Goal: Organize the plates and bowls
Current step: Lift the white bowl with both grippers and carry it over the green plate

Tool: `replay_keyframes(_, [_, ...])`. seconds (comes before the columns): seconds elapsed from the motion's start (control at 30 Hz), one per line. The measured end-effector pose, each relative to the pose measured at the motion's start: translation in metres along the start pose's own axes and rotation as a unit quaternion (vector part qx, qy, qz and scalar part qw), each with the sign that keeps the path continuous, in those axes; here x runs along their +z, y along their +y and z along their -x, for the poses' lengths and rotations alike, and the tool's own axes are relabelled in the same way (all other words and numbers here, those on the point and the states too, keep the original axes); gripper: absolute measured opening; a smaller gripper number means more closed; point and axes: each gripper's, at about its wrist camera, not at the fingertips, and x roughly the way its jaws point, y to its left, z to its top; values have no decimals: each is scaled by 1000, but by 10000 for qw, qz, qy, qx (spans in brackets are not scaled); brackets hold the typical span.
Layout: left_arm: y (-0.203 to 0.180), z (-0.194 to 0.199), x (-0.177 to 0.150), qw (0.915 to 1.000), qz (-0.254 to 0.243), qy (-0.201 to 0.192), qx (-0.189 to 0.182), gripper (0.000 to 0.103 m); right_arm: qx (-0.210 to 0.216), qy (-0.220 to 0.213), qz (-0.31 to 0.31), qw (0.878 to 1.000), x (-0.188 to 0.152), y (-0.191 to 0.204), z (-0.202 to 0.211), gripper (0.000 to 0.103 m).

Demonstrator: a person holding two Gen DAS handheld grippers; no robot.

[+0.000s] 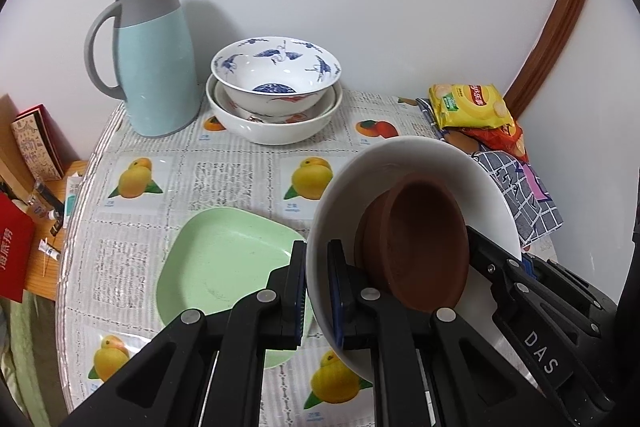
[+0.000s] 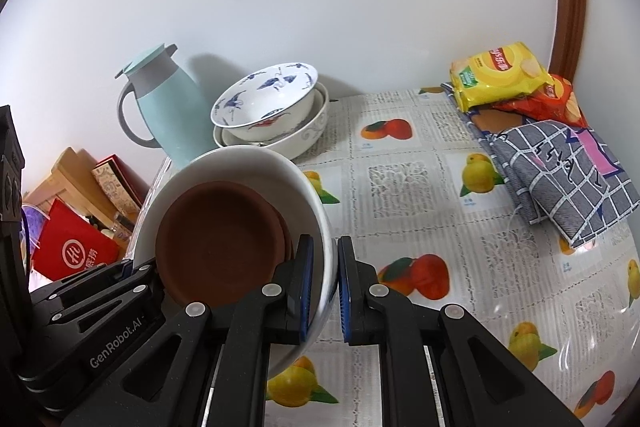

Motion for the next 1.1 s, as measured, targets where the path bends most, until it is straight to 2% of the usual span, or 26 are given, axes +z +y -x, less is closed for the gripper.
replay_keyframes(1.1, [80, -8, -9, 9987, 497, 84, 82, 10, 123, 262, 354, 9990, -12, 68, -43, 12])
